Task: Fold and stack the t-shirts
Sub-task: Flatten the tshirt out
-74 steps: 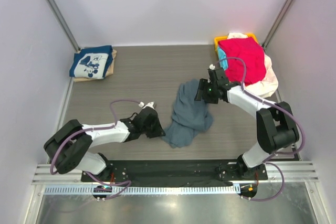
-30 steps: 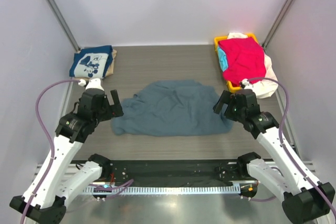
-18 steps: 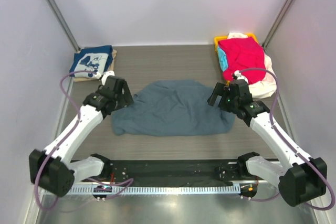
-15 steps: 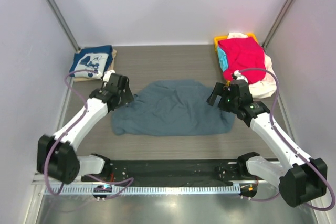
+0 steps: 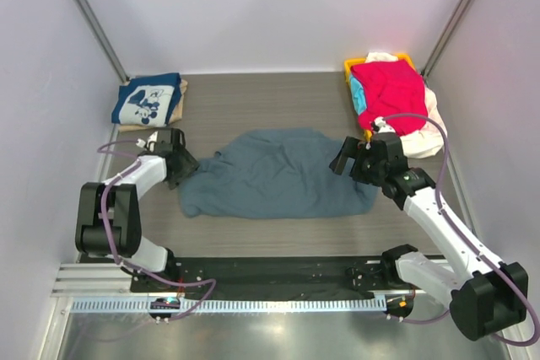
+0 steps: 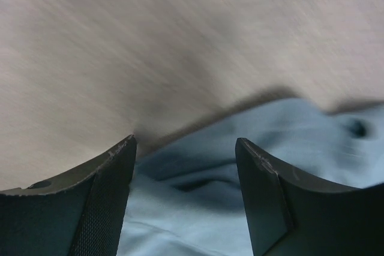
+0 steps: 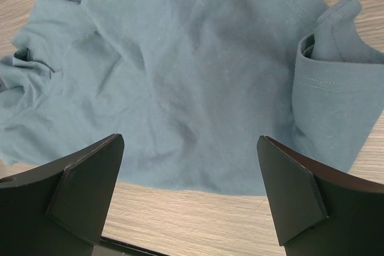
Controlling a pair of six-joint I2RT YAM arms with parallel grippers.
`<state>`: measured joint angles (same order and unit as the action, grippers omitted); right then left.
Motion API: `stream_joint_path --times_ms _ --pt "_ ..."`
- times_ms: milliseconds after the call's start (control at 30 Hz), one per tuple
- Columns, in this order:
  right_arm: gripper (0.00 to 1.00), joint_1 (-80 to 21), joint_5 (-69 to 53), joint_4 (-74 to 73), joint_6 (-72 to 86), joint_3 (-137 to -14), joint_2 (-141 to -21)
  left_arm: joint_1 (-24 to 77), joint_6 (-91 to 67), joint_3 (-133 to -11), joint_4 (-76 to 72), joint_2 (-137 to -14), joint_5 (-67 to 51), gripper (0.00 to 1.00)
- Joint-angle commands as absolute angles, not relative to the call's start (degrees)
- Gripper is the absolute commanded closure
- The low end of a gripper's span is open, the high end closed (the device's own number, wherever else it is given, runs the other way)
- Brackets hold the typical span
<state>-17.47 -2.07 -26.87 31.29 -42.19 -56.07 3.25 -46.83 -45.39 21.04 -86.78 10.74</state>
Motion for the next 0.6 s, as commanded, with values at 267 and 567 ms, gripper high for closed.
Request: stream_joint_path --times_ms 267,567 --pt "0.01 -17.67 -1.85 -24.08 29.27 -42.89 -59.06 2.99 -51.68 -36.47 9.75 -77.09 3.43 0.94" --pt "0.0 -17.67 5.0 -25.4 26.72 -48.42 -61.0 2.99 -44.31 -52.7 29.95 -59.1 7.64 1.0"
